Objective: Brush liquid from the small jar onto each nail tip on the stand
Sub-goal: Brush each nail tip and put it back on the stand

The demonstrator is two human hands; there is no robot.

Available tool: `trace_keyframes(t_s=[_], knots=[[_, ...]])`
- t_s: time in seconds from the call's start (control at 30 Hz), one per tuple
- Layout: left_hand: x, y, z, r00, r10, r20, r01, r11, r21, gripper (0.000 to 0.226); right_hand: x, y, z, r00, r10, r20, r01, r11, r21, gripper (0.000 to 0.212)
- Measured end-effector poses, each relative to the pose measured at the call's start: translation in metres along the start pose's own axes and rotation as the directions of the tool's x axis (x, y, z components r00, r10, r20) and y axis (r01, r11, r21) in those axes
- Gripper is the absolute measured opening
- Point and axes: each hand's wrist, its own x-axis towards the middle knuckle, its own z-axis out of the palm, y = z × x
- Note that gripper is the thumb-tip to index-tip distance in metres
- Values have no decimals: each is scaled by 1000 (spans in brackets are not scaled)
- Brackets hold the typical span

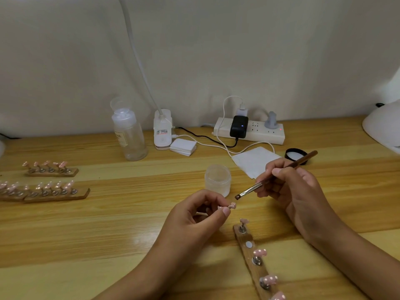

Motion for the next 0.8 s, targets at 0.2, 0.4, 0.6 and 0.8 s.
trace_keyframes(t_s=[0.2, 0.4, 0.6, 0.8], knots=[[0, -1, 0, 1000, -18, -5, 19, 999, 27, 10, 0, -2, 4, 996, -27, 87, 30, 999, -30, 20], [0, -1, -1, 1000, -22, -5, 22, 1000, 2, 7, -2, 1, 4, 998, -46, 41, 50, 994, -100, 33], [0, -1, 0, 1000, -16, -5, 16, 1000, -9, 8, 0, 0, 2, 999, -33, -4, 33, 999, -37, 23], [0, -3, -1, 1000, -29, -5, 29, 999, -27, 7, -1, 1, 3, 994, -41, 99, 47, 997, -63, 21]])
